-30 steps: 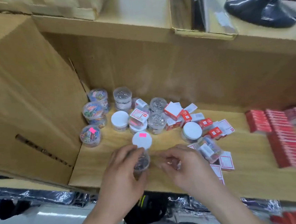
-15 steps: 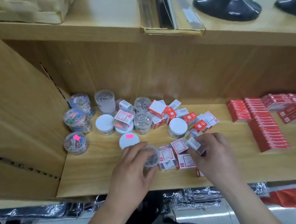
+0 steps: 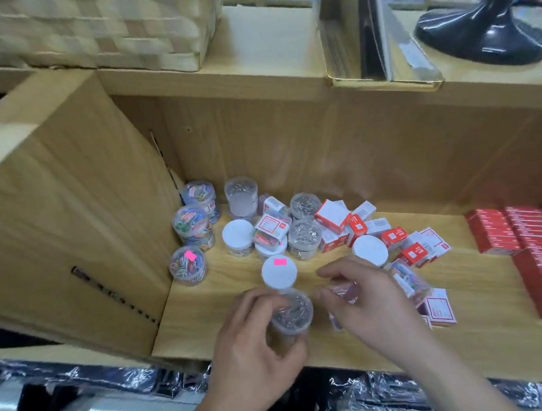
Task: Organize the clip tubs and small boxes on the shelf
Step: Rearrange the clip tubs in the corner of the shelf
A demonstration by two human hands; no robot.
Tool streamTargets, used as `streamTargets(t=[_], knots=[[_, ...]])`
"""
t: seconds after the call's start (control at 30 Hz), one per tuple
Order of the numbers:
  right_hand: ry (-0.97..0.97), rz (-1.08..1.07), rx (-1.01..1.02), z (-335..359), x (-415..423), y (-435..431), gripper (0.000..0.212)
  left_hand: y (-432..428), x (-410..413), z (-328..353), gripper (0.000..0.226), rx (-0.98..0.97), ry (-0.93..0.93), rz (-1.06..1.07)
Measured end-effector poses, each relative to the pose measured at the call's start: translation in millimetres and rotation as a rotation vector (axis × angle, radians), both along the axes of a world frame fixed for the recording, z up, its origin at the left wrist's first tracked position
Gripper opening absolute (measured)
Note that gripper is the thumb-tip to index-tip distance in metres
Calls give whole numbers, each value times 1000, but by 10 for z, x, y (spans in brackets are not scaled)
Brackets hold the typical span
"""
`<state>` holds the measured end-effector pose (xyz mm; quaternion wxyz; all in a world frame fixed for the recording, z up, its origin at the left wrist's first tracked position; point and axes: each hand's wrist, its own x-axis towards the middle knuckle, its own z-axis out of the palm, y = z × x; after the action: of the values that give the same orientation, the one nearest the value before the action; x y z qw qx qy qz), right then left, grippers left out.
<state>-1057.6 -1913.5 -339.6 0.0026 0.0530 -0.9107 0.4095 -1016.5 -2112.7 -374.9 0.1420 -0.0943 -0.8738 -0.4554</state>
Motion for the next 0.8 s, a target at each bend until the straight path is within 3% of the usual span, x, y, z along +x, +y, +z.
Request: streamTargets(t=[0.13,0.27,0.57,0.8], knots=[[-93,155,-245,208,-48,-219,40,-128,-58,332,53,142,-91,198],[-139,224,-381,267,-149,-434,44,-224,-105,503,52,225,-152,206],[-208,195,-373,390,-248,-509,43,-259,-145,397,43,208,-122,222],[-205,74,-356,454,-445,-610,48,-289,-346,401,34,232,38,126]])
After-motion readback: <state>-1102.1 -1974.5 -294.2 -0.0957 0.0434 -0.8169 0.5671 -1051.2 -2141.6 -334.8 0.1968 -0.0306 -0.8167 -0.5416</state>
